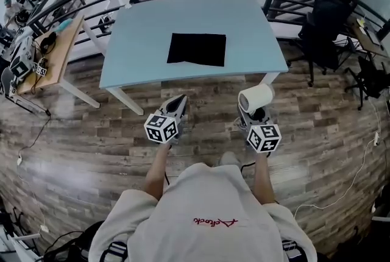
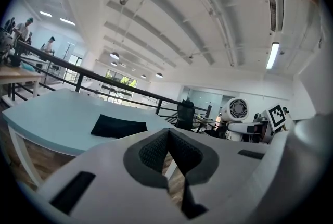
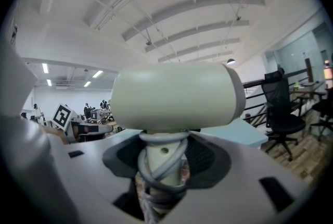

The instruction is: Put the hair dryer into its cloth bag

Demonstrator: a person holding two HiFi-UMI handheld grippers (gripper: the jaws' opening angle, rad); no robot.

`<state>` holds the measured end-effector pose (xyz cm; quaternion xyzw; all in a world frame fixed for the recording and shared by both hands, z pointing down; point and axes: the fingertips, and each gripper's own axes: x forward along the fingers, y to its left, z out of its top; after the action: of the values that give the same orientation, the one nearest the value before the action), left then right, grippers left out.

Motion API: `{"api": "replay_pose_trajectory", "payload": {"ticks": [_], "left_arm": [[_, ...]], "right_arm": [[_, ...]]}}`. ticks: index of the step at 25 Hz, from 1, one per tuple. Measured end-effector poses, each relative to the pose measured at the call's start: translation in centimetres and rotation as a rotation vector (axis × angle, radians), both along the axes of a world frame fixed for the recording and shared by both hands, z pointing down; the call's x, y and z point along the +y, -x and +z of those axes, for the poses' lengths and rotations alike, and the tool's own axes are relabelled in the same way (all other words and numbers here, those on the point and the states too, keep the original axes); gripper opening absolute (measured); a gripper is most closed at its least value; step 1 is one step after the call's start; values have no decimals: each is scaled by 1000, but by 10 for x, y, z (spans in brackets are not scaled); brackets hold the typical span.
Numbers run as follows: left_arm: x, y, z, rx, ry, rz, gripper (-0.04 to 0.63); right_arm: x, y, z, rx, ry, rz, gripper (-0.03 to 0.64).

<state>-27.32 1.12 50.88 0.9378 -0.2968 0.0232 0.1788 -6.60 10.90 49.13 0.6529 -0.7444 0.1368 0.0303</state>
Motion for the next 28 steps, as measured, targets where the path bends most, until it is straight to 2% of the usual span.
{"api": "replay_pose_trajectory", "payload": {"ticks": [8,15,24,28], "left_arm": [[-6,-9,13,-17,25,22,8],[-31,-15,19,-31,35,-11,8],[-77,-62,12,-28,28,-26,8],[-97,-94,10,-31,26,-39,8]], "right_arm": [[-9,-8,11,-9,22,1,229],[-37,-22,15,-14,27,-20,229],[-89,-65,12,-10,29,-53,229],[-114,-98,6,-8,16,-66,229]]}}
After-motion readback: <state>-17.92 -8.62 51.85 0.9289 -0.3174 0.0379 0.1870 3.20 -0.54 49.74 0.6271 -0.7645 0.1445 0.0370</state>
